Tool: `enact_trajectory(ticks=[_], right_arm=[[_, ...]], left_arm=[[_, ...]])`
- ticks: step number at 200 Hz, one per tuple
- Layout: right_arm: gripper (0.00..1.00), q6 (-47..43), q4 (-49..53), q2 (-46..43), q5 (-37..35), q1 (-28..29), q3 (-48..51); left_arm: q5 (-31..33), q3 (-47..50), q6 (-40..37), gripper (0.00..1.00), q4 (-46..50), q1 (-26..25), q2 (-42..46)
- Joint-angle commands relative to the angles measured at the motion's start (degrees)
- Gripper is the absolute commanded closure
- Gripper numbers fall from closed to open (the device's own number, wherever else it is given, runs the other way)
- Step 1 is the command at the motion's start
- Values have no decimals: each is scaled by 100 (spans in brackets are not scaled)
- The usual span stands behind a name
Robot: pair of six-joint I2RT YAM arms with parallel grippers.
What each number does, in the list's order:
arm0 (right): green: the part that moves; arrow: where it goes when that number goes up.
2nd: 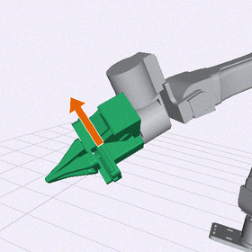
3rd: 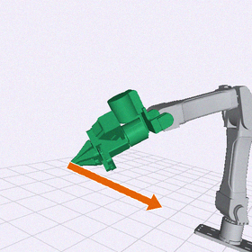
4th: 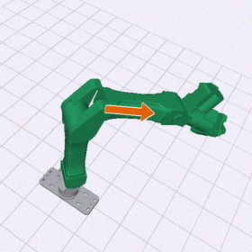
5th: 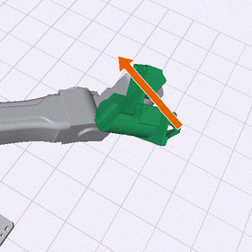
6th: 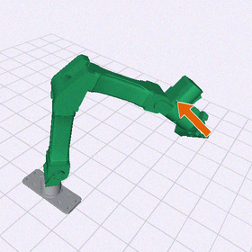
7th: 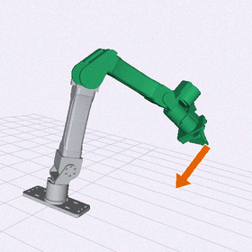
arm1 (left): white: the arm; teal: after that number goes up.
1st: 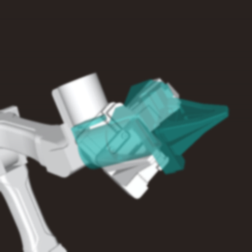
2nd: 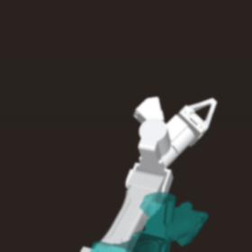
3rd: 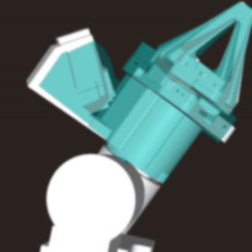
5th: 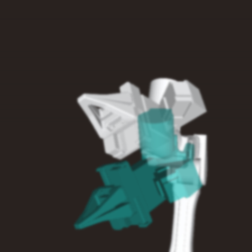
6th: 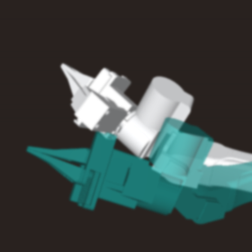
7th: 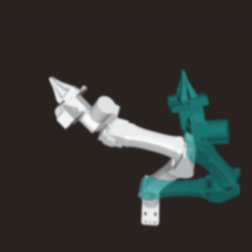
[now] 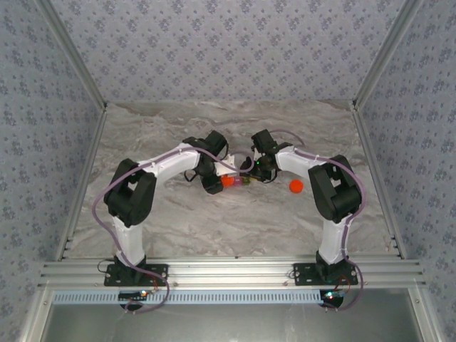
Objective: Sort the pills into containers
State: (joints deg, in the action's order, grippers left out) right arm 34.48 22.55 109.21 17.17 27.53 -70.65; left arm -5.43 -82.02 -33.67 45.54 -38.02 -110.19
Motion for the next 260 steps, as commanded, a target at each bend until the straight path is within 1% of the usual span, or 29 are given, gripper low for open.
enact_trajectory(ticks=[1,85,151,193,260], right_arm=[[60,-58,230,74,-73,50,-89],[60,-57,229,83,-70,66,-79],[60,-51,239,83,-76,73,-89],[60,-55,242,92,-86,85,-98],[60,-46,237,109,-82,94,-87]], left_arm=[[106,-235,-105,100,227,-41,-110],[557,-315,-265,100,324,-162,-143],[646,-342,-320,100,357,-213,-185],[1069,-352,-488,100,411,-336,-248],[1373,-342,-610,100,386,-432,-257]])
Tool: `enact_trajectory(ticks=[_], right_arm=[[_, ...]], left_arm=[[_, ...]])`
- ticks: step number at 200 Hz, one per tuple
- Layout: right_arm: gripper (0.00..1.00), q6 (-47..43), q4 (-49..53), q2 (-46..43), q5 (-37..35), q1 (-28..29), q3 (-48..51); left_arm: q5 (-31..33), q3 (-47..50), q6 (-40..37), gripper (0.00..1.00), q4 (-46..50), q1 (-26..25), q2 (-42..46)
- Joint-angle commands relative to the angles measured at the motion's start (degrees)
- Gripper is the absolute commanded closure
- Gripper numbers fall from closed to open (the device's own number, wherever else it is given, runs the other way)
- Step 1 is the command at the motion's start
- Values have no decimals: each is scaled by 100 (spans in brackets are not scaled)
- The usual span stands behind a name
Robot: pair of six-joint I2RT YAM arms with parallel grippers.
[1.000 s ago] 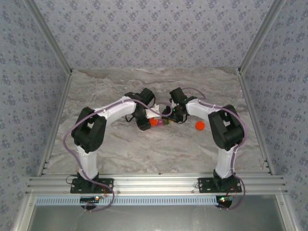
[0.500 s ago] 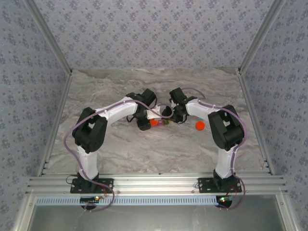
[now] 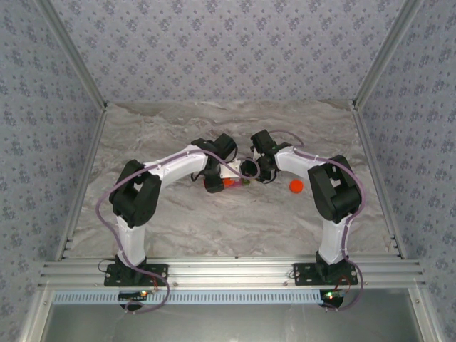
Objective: Sort the pills into containers
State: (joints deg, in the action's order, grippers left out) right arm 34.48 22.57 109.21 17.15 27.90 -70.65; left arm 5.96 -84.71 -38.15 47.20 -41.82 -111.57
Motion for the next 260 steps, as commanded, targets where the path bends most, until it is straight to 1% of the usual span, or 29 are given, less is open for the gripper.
enact_trajectory(ticks=[1,54,121,158,199,260], right_arm=[[60,-46,233,109,-80,53,-88],[60,-40,240,121,-80,66,-98],[60,-42,240,136,-80,66,-89],[60,-42,248,145,-80,76,-96],[60,-38,255,146,-93,83,-98],[61,-28,265,180,-113,98,-132]], left_arm=[[249,-68,-164,100,219,-53,-115],[706,77,-359,100,60,-178,-121],[861,129,-509,100,37,-232,-40],[1101,200,-606,100,-76,-277,10],[1180,303,-704,100,-158,-300,139],[1084,411,-731,100,-91,-316,294]])
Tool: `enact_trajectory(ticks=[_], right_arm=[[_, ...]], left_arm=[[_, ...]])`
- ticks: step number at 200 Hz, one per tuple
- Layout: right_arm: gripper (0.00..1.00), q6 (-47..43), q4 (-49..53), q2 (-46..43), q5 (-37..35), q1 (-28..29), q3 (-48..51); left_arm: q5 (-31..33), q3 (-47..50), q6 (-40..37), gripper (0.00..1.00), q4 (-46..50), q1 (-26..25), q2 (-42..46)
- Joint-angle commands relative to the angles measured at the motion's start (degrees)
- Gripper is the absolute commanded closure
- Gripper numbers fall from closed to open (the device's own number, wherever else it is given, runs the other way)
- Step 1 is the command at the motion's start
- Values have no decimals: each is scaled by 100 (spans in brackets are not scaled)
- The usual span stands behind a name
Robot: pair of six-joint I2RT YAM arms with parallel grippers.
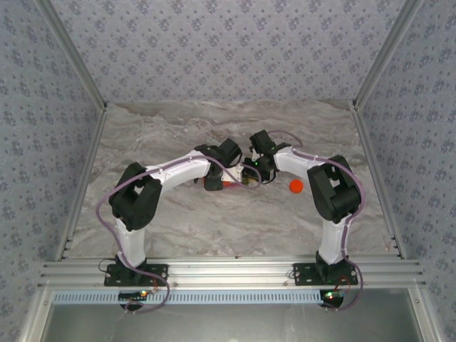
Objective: Sort the pills into containers
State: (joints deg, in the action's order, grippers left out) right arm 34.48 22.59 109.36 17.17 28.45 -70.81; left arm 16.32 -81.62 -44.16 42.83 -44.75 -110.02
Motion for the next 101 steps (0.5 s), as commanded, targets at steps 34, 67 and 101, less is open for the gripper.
enact_trajectory(ticks=[34,67,101], right_arm=[[61,-29,267,173,-118,47,-118],[61,-20,268,177,-130,53,-117],[61,-19,277,184,-126,64,-126]], left_arm=[[78,94,-109,100,322,-34,164],[108,44,-129,100,357,-34,232],[144,89,-138,100,366,-42,296]])
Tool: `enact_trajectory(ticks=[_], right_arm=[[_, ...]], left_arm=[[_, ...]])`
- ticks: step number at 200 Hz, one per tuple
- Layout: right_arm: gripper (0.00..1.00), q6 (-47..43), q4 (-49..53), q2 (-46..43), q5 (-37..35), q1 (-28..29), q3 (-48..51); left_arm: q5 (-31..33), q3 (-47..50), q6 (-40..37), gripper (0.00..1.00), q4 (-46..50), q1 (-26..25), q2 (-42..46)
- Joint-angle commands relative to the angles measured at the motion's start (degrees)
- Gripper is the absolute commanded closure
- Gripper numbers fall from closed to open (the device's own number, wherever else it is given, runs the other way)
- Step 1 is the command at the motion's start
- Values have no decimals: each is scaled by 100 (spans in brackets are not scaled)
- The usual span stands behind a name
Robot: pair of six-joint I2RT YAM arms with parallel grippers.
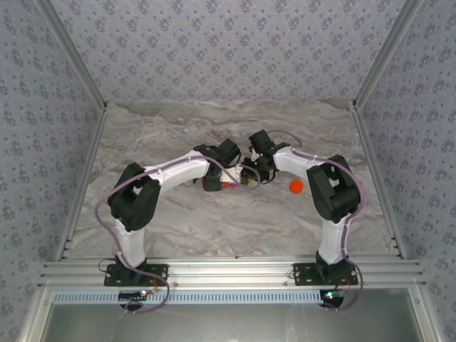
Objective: Sort the pills into containers
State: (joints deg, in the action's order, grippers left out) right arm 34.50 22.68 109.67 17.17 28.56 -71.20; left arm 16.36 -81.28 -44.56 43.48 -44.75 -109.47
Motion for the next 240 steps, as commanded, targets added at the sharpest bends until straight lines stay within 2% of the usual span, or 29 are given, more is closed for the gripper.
enact_trajectory(ticks=[1,102,196,240], right_arm=[[61,-17,266,157,-126,54,-87],[61,-22,264,161,-129,62,-91],[61,-15,268,187,-122,70,-105],[61,-11,255,188,-118,78,-113]], left_arm=[[144,52,-98,100,301,-38,242],[531,-64,-309,100,345,-69,172],[1012,85,-597,100,-22,-187,207],[1035,121,-649,100,-25,-194,225]])
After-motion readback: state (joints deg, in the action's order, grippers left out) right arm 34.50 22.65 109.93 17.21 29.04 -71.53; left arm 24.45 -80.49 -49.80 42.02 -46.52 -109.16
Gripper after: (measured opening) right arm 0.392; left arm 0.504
